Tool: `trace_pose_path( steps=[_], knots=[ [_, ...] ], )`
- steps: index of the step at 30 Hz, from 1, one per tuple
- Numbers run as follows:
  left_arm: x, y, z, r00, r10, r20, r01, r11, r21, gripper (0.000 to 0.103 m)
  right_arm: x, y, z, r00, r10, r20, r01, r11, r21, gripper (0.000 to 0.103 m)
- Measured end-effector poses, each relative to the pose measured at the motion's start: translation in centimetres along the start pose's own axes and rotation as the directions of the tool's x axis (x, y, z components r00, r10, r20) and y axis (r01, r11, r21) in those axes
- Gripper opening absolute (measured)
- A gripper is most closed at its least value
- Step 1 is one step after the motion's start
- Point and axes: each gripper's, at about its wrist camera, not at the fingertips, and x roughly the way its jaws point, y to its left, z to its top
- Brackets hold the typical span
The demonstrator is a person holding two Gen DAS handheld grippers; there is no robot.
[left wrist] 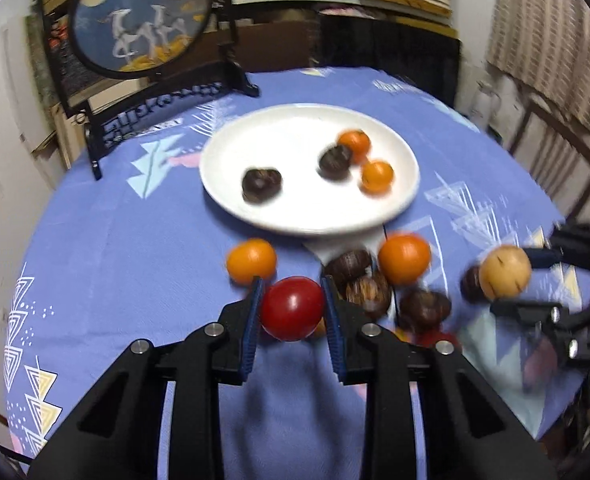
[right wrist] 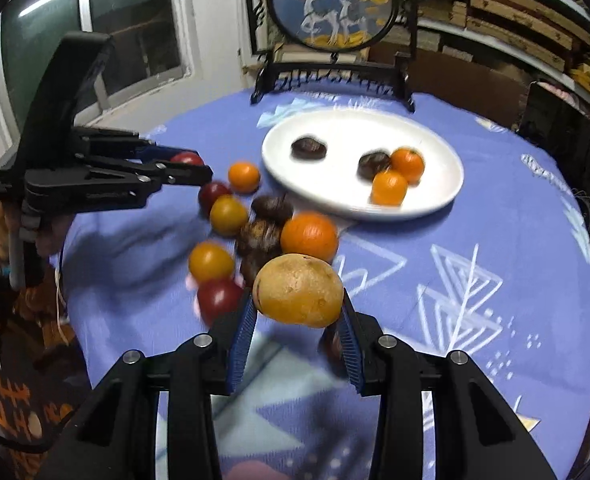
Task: Organize fruits
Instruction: 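Grasp a red plum with the left tool while the right tool grasps the brown potato-like fruit, then lower the red plum and brown fruit onto the plate, open both tools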
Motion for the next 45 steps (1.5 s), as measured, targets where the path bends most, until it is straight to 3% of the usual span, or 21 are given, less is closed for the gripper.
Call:
trace_pose_path(
  steps=[4, 12, 31, 45],
  knots=[
    [0.3, -0.3, 3.1, 0.999, 0.018, 0.029, -0.016, 0.999, -0.05, 0.028, -0.7, -0.4, 3.2, 0.997, -0.021, 0.074, 0.019, 0.999, 0.029, 0.04],
    [0.0, -1.4, 7.5, 0.99, 0.078, 0.115, -0.076, 0.997, -0.028, 0.028, -1.4, -2.2, 8.6, 0.986, -0.043, 0.161, 0.035, 0.998, 0.052, 0.04],
    [7.4, 0.6, 10.7, 0.99, 0.136, 0.047, -0.135, 0.99, -0.03, 0.028, 6.2, -6.9, 12.5, 0.996, -0.042, 0.081, 0.034, 0.994, 0.107, 0.04],
    [9.9, 2.0, 11.7, 0.988, 0.15, 0.026, -0.149, 0.987, -0.059, 0.028, 7.7, -8.8, 13.6, 0.995, -0.055, 0.078, 0.043, 0.989, 0.144, 0.041]
  ],
)
